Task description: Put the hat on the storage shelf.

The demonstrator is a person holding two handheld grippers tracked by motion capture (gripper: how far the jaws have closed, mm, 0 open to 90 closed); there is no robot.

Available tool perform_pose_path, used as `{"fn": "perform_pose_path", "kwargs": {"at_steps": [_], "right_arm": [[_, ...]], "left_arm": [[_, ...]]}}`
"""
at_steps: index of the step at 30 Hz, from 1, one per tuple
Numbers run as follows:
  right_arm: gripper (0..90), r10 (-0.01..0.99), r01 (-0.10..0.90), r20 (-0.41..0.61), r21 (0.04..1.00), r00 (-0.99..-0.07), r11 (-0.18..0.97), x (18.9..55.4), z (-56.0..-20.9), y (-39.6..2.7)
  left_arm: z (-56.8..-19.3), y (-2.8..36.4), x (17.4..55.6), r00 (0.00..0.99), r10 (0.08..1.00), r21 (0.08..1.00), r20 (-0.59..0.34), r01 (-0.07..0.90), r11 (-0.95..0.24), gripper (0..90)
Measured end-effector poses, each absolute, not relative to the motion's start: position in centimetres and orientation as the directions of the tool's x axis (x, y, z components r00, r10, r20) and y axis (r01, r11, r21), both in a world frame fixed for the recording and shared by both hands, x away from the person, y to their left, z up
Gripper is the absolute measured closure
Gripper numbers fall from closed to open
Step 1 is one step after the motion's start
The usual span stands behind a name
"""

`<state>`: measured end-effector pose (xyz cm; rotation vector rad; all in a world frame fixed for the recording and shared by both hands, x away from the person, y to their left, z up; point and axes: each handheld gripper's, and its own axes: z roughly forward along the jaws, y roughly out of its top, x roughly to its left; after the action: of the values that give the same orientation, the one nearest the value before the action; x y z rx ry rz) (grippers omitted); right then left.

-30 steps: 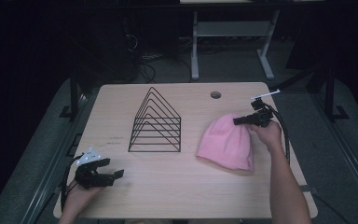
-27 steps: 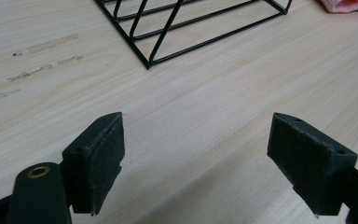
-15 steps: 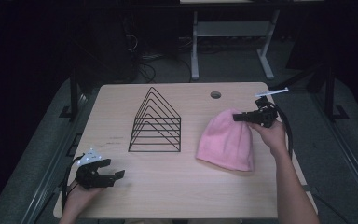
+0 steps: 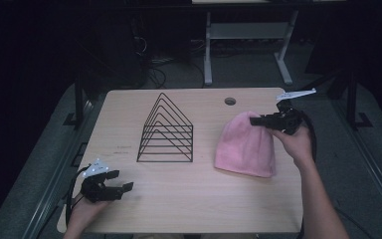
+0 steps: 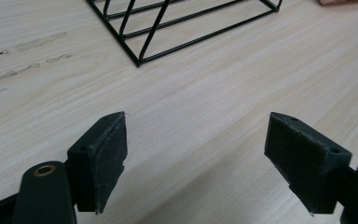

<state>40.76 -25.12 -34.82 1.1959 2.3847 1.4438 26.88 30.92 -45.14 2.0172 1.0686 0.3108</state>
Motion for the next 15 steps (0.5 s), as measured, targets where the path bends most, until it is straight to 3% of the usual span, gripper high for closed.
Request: {"fn": "perform_pose_path", "kwargs": {"at_steps": [15], "right_arm": [[79.3,0.651,0.458,0.192,0.848,-0.734,0.267,39.0,-30.0,-24.6]], "left_arm": [[-44.1,30.5,26.9,0.642,0.752,0.766,-0.149,0.556,-0.322,21.9]]}}
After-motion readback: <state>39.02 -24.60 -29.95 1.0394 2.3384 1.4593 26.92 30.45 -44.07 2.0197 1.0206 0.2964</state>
